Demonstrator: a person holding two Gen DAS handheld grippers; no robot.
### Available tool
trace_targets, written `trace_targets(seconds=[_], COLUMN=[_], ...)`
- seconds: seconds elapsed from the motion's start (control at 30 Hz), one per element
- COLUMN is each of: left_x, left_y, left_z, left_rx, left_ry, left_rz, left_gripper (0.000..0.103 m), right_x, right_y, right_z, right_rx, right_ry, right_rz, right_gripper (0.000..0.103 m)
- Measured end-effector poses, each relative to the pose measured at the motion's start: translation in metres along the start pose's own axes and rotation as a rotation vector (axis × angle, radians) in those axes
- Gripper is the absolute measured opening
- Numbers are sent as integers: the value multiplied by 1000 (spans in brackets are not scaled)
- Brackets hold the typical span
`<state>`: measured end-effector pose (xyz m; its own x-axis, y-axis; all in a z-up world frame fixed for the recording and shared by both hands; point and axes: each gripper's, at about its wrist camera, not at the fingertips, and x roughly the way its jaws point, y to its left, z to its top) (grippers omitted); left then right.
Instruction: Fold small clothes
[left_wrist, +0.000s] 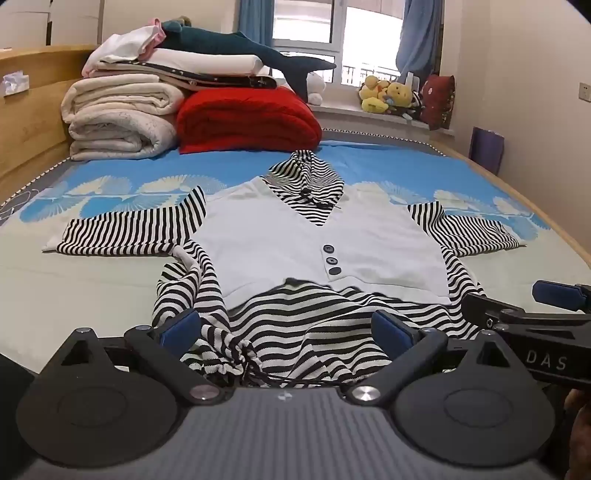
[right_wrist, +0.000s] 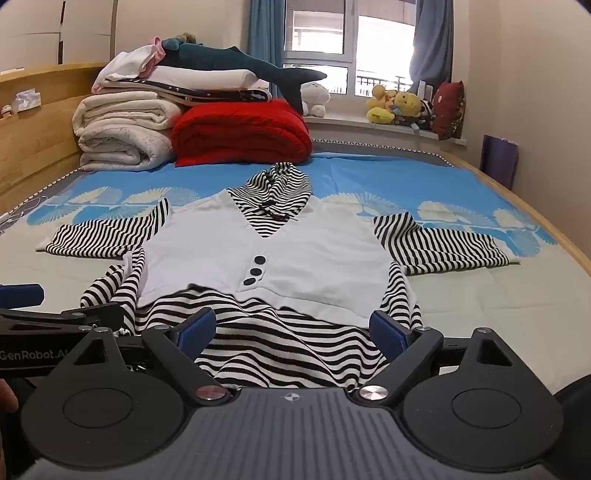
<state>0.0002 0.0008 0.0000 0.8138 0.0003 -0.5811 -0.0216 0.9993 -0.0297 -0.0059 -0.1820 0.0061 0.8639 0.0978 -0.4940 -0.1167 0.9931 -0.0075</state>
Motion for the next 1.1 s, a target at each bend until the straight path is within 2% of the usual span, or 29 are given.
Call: trace_targets(seconds=[0.87,1.0,1.1], left_x=[3,1,-6], left_y=[-2,-1,-1], left_z=[-1,4,21], left_rx=[7,27,96], left_ry=[1,-24,-84], left_rz=[2,13,20], left_gripper=[100,100,100], right_x=[3,1,-5], right_y=[-2,-5,-20], right_z=[0,3,18], right_rx=[8,24,71], right_ry=[3,-16,-43], right_rz=[0,-5,14], right_gripper=[90,83,68])
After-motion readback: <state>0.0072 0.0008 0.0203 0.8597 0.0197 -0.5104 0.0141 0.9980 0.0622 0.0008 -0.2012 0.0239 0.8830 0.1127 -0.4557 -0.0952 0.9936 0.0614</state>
